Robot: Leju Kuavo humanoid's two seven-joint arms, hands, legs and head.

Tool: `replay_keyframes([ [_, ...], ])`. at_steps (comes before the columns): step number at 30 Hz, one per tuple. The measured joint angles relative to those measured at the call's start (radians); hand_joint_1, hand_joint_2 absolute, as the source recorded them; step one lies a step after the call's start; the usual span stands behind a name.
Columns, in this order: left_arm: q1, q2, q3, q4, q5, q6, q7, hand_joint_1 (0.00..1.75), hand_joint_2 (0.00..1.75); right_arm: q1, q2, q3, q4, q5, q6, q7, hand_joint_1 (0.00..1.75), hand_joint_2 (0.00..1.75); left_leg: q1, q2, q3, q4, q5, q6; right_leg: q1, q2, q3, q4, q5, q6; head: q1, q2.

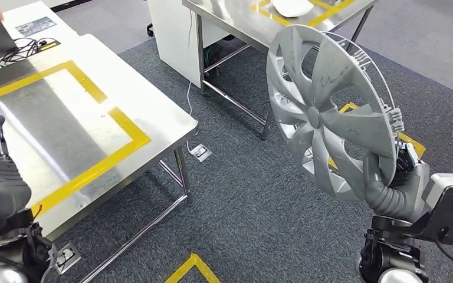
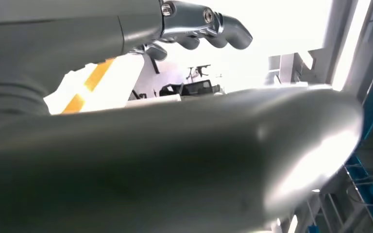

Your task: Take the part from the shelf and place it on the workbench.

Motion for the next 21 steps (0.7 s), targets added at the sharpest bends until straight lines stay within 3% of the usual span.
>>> replay_keyframes([
  [2, 0.0, 0.0, 0.001, 0.0, 0.001, 0.0, -0.001, 0.0, 0.0, -0.004, 0.0, 0.004, 0.0, 0.002, 0.0, 0.002, 1.75, 1.75, 0.005, -0.015, -0.001, -0.002, 0.006, 0.008, -0.006, 0.033, -0.033, 0.073, -0.046, 0.012, 0.008, 0.0],
  [4, 0.0, 0.0, 0.002, 0.0, 0.006, -0.001, -0.002, 0.0, 0.0, -0.005, 0.0, 0.006, 0.0, 0.002, 0.002, 0.005, 1.75, 1.75, 0.005, -0.032, -0.006, -0.001, 0.008, 0.012, -0.011, 0.061, -0.089, 0.204, -0.105, 0.02, 0.019, 0.0],
  [5, 0.001, 0.0, 0.002, 0.0, 0.009, -0.001, -0.002, 0.0, 0.0, -0.004, 0.0, 0.007, 0.001, 0.0, 0.004, 0.006, 1.75, 1.75, 0.004, -0.042, -0.008, 0.0, 0.009, 0.013, -0.012, 0.065, -0.11, 0.252, -0.118, 0.021, 0.023, 0.0],
  [6, 0.002, 0.0, 0.002, 0.0, 0.012, -0.001, -0.003, 0.0, 0.0, -0.004, 0.0, 0.009, 0.003, -0.003, 0.006, 0.008, 1.75, 1.75, 0.004, -0.053, -0.01, 0.002, 0.009, 0.013, -0.012, 0.067, -0.117, 0.268, -0.114, 0.019, 0.026, 0.0],
  [7, 0.003, 0.0, 0.002, 0.0, 0.013, -0.001, -0.003, 0.0, 0.0, -0.004, 0.0, 0.011, 0.004, -0.006, 0.008, 0.008, 1.75, 1.75, 0.003, -0.064, -0.011, 0.003, 0.01, 0.012, -0.012, 0.07, -0.106, 0.244, -0.092, 0.016, 0.029, 0.0],
  [8, 0.003, 0.0, 0.002, 0.0, 0.014, -0.001, -0.003, 0.0, 0.0, -0.005, 0.0, 0.013, 0.005, -0.009, 0.01, 0.007, 1.75, 1.75, 0.002, -0.074, -0.011, 0.004, 0.011, 0.012, -0.012, 0.078, -0.078, 0.186, -0.057, 0.01, 0.032, 0.0],
  [10, 0.002, 0.0, 0.004, -0.001, 0.016, -0.001, -0.004, 0.0, 0.0, -0.007, 0.0, 0.017, 0.006, -0.014, 0.013, 0.004, 1.75, 1.75, 0.003, -0.093, -0.015, 0.003, 0.015, 0.007, -0.012, 0.118, -0.016, 0.058, -0.008, -0.007, 0.035, 0.0],
  [12, 0.002, 0.0, 0.005, -0.002, 0.018, -0.001, -0.004, 0.0, 0.0, -0.009, 0.0, 0.022, 0.007, -0.017, 0.014, -0.003, 1.75, 1.75, 0.01, -0.11, -0.025, 0.001, 0.024, -0.005, -0.008, 0.146, 0.014, 0.0, 0.0, -0.022, 0.036, 0.0],
  [14, 0.0, 0.0, 0.005, -0.003, 0.021, -0.003, -0.006, 0.0, 0.0, -0.009, 0.001, 0.026, 0.008, -0.017, 0.013, -0.009, 1.75, 1.75, 0.014, -0.125, -0.033, -0.003, 0.033, -0.021, -0.006, 0.131, 0.021, -0.017, 0.005, -0.028, 0.04, 0.0],
  [16, -0.007, 0.001, 0.006, -0.004, 0.026, -0.005, -0.01, 0.0, 0.0, -0.009, 0.002, 0.029, 0.009, -0.018, 0.01, -0.013, 1.75, 1.75, 0.009, -0.093, -0.049, 0.015, 0.02, -0.029, -0.01, 0.108, 0.031, -0.043, 0.017, -0.031, 0.035, 0.0],
  [18, -0.017, 0.0, 0.005, -0.002, 0.037, -0.006, -0.017, 0.0, 0.0, -0.008, 0.004, 0.031, 0.01, -0.017, 0.004, -0.017, 1.75, 1.75, 0.006, -0.038, -0.096, 0.108, -0.032, -0.033, -0.012, 0.085, 0.036, -0.056, 0.024, -0.034, 0.022, 0.0],
  [20, -0.024, 0.0, 0.004, 0.004, 0.048, -0.008, -0.027, 0.0, 0.0, -0.006, 0.004, 0.031, 0.01, -0.009, -0.003, -0.014, 1.75, 1.75, 0.009, -0.019, -0.149, 0.228, -0.08, -0.038, -0.011, 0.065, 0.032, -0.055, 0.024, -0.036, 0.012, 0.0],
  [21, -0.026, 0.0, 0.004, 0.008, 0.051, -0.009, -0.032, 0.0, 0.0, -0.004, 0.004, 0.031, 0.01, -0.003, -0.007, -0.008, 1.75, 1.75, 0.01, -0.016, -0.157, 0.252, -0.083, -0.041, -0.011, 0.055, 0.03, -0.053, 0.024, -0.035, 0.008, 0.0],
])
